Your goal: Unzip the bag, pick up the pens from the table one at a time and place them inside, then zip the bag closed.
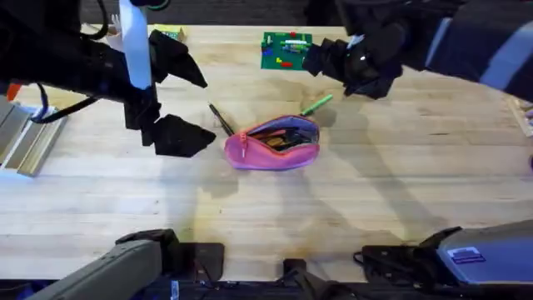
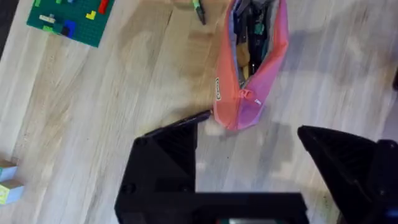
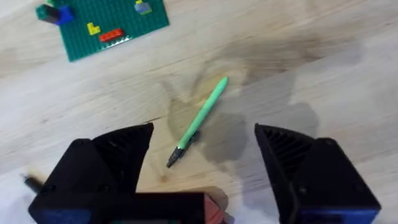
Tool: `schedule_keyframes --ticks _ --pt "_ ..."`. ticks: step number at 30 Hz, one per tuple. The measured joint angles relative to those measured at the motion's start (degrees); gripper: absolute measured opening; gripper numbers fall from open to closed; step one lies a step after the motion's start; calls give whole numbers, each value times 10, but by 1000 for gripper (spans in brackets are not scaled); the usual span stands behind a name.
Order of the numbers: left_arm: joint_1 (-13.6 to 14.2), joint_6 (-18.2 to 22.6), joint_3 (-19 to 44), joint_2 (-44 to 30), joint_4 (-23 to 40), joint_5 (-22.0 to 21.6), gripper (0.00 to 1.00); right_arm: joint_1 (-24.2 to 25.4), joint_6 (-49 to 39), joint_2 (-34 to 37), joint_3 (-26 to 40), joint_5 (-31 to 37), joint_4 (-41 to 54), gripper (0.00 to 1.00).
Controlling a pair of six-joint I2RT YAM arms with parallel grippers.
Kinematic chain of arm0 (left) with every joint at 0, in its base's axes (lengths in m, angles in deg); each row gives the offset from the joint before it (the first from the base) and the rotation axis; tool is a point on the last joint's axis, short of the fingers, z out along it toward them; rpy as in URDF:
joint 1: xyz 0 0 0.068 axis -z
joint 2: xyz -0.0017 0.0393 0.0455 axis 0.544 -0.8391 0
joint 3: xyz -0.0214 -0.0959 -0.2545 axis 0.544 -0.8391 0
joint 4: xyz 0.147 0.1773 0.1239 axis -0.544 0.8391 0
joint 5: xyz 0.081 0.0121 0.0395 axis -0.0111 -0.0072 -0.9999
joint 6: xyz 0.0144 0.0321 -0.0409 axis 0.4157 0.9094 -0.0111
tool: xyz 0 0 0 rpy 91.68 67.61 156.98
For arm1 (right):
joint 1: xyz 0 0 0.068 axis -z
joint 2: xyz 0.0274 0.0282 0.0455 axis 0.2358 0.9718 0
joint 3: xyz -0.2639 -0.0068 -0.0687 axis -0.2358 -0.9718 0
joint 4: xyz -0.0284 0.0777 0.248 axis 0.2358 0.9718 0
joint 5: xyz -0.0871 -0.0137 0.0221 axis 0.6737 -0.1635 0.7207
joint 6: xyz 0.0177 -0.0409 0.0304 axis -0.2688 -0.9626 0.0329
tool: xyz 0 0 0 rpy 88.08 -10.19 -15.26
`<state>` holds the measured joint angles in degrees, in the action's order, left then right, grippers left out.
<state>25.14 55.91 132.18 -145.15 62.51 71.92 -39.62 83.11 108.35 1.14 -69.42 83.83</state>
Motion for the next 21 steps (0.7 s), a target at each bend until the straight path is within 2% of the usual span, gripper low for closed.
schedule_keyframes --ticks 9,21 --pt "0 0 0 0 0 0 993 -50 83 35 0 80 -10 998" --pt "0 0 0 0 -3 0 993 -51 127 86 0 90 -23 997"
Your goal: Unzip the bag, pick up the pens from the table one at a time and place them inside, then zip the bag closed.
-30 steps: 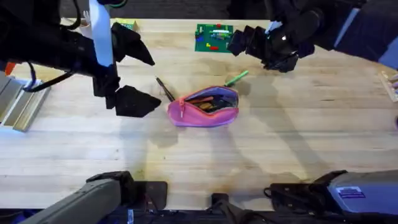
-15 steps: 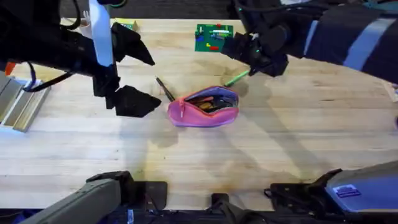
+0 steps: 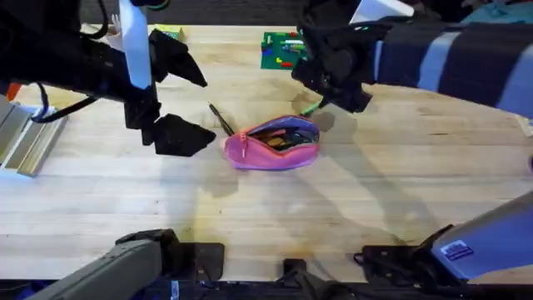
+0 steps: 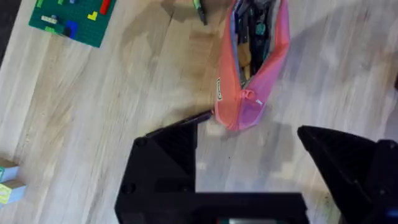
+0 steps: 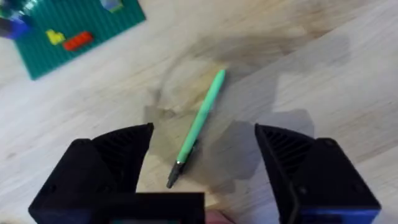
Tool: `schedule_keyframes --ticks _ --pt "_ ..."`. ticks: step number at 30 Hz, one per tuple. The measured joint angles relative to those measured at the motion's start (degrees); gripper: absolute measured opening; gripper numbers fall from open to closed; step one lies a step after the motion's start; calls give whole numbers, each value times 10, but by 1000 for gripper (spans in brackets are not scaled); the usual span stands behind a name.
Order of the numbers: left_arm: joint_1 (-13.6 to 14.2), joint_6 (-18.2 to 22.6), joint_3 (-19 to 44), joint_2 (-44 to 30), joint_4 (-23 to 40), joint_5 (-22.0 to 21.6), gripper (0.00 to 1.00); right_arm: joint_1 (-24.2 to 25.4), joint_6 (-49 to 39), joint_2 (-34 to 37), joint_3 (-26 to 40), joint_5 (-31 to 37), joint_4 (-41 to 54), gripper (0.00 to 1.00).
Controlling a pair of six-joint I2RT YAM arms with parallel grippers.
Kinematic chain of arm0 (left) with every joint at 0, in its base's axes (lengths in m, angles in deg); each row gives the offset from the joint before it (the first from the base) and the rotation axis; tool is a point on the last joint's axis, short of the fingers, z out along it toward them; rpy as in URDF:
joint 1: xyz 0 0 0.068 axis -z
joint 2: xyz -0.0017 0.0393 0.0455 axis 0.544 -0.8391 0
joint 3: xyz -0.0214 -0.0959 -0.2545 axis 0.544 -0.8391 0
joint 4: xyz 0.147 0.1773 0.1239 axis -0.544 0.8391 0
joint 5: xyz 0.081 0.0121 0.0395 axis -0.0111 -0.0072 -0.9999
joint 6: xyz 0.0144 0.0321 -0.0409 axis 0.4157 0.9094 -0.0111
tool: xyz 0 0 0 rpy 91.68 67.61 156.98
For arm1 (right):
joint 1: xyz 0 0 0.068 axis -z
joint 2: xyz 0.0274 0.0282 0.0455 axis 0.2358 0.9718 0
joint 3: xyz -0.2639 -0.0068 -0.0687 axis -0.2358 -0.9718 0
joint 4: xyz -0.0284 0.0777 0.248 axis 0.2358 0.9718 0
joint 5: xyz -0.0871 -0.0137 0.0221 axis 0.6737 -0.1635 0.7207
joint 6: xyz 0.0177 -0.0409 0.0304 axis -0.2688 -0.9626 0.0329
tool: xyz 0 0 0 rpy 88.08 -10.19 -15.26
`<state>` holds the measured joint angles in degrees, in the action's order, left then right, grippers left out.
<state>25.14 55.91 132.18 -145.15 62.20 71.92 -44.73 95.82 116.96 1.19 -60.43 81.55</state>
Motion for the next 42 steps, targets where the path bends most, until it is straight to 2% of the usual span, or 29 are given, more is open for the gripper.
schedule_keyframes --ticks 17,25,29,31,34,42 --pt "0 0 0 0 0 0 993 -8 3 82 3 3 -9 980" --pt "0 0 0 0 0 0 993 -7 3 85 4 8 -4 674" --pt "0 0 0 0 0 0 993 -7 4 85 4 8 -4 406" --pt "0 0 0 0 0 0 993 -7 3 85 4 8 -4 232" --pt "0 0 0 0 0 0 992 -7 4 85 5 9 -4 56" --pt "0 0 0 0 5 0 993 -7 2 85 6 9 -4 36"
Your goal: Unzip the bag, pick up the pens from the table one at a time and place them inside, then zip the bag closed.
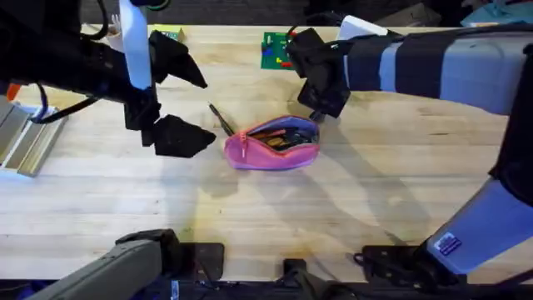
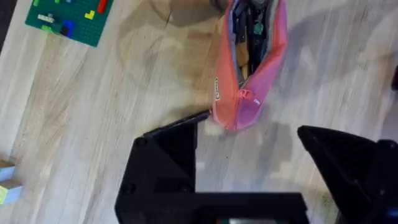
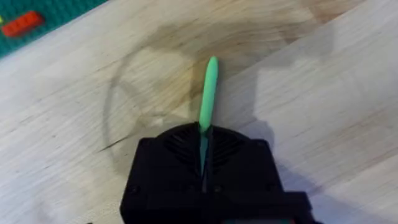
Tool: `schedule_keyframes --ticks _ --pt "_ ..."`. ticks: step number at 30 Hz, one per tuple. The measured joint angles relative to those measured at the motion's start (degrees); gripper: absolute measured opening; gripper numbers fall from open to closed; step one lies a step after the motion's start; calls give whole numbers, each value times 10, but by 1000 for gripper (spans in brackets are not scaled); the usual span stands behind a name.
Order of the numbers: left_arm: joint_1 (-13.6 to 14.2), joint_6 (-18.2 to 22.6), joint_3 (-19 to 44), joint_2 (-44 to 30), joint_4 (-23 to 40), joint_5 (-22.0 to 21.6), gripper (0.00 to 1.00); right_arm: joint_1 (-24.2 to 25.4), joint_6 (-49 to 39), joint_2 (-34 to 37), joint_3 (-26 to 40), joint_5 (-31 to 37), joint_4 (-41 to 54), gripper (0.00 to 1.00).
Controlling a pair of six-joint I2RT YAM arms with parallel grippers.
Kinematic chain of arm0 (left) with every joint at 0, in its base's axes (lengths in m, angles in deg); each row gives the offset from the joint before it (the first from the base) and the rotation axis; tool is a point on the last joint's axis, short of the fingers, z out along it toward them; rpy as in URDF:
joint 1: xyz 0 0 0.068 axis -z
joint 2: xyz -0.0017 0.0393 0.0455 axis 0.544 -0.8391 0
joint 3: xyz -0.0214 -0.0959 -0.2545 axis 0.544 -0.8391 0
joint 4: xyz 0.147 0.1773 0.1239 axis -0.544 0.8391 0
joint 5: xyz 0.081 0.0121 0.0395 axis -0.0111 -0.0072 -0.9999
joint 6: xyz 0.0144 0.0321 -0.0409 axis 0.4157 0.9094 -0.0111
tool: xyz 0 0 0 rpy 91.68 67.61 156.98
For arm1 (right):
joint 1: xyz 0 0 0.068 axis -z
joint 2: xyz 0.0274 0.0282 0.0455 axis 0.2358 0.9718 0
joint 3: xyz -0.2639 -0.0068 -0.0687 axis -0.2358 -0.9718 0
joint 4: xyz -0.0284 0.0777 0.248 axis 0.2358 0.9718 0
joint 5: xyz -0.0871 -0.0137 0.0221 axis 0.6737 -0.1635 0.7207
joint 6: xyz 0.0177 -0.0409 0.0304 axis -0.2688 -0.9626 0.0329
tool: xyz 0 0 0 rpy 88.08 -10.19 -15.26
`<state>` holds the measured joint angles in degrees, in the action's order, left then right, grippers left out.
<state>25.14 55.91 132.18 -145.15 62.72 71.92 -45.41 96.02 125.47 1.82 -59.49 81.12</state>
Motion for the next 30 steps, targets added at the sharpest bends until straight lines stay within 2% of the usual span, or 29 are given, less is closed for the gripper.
schedule_keyframes --ticks 9,22,30 --pt "0 0 0 0 0 0 993 2 -82 -9 2 5 0 32" --pt "0 0 0 0 0 0 993 2 -249 -142 7 9 23 32" --pt "0 0 0 0 0 0 993 2 -347 -193 7 9 69 32"
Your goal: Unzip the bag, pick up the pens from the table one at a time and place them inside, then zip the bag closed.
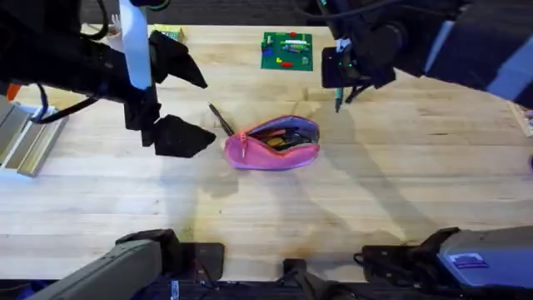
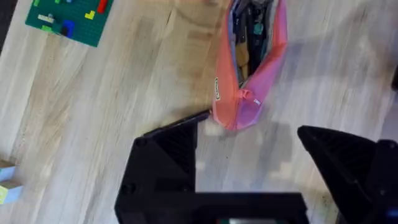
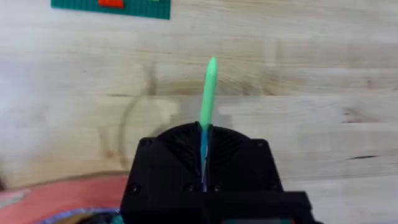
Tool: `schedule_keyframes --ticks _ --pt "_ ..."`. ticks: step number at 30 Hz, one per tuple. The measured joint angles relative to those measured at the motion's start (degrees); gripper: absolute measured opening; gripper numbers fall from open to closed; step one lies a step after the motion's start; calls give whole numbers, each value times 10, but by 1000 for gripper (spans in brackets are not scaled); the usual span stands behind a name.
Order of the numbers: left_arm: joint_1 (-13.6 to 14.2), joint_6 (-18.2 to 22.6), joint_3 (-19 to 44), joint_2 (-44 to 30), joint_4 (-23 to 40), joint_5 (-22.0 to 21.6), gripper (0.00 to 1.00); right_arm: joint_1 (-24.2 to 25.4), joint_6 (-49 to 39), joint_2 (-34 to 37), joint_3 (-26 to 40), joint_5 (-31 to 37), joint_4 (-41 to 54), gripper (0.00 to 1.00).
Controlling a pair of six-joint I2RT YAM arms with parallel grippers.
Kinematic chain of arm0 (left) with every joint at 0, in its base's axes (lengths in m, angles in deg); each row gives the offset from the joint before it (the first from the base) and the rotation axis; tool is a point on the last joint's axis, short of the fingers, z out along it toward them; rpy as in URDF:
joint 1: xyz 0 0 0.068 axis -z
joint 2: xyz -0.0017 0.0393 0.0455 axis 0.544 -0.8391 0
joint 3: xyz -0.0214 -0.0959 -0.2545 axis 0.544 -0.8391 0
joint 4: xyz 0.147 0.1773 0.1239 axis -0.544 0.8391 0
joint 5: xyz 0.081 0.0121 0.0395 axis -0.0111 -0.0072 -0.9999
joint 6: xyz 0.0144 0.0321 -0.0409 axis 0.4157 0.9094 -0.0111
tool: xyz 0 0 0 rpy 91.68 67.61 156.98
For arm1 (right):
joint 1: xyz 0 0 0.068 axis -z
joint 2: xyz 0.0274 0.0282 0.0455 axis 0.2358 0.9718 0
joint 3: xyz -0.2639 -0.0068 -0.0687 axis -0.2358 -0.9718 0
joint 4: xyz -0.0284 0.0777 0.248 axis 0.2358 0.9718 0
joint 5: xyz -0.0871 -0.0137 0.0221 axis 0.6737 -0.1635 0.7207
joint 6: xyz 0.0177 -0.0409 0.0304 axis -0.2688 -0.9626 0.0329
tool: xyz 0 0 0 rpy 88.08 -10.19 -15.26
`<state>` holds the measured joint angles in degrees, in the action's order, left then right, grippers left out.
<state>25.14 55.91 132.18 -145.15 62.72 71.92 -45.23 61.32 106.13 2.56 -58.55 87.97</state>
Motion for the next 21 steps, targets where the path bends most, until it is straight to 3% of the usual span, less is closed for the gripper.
schedule_keyframes --ticks 5,21 --pt "0 0 0 0 0 0 994 0 -56 -22 0 -6 25 32" --pt "0 0 0 0 0 0 993 0 -256 -95 0 -125 82 33"
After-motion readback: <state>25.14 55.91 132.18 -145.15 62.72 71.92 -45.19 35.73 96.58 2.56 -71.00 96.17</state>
